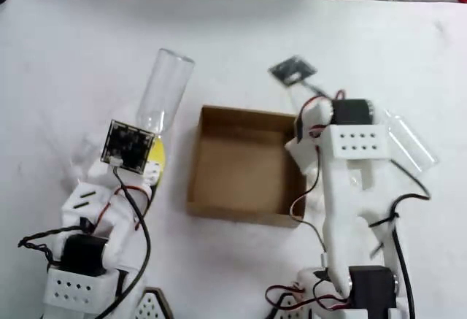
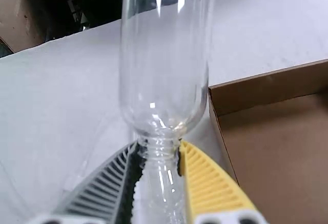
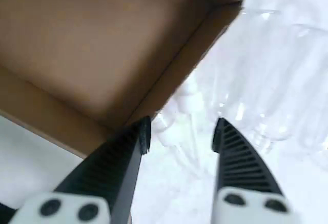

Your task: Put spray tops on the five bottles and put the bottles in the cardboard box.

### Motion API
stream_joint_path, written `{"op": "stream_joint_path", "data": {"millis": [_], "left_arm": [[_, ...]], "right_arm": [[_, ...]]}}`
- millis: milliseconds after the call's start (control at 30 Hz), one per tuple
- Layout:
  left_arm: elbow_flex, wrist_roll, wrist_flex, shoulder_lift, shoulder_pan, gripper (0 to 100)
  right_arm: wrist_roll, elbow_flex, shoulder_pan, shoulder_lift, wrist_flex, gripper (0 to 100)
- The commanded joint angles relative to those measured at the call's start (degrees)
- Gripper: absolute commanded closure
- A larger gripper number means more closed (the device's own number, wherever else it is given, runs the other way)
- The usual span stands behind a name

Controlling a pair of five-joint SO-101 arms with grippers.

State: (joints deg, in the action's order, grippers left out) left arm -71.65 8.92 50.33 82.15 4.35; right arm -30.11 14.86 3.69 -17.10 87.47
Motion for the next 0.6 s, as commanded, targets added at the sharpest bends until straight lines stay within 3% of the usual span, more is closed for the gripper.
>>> {"op": "stream_joint_path", "data": {"millis": [0, 67, 167, 400, 567], "left_arm": [[0.35, -0.26, -1.67, 1.01, -0.48, 98], [0.35, -0.26, -1.67, 1.01, -0.48, 98], [0.44, -0.26, -1.67, 1.01, -0.48, 98], [0.44, -0.26, -1.67, 1.01, -0.48, 98], [0.44, -0.26, -1.67, 1.01, -0.48, 98]], "right_arm": [[0.18, -6.68, -5.93, -1.19, -1.1, 98.3], [0.18, -6.51, -9.54, -1.1, -5.14, 92.5], [0.18, -4.22, -11.82, 1.54, -10.24, 98.1], [0.35, -9.67, -6.29, 15.78, -11.03, 98.2], [6.86, -19.6, -6.02, 24.22, -10.77, 98.2]]}}
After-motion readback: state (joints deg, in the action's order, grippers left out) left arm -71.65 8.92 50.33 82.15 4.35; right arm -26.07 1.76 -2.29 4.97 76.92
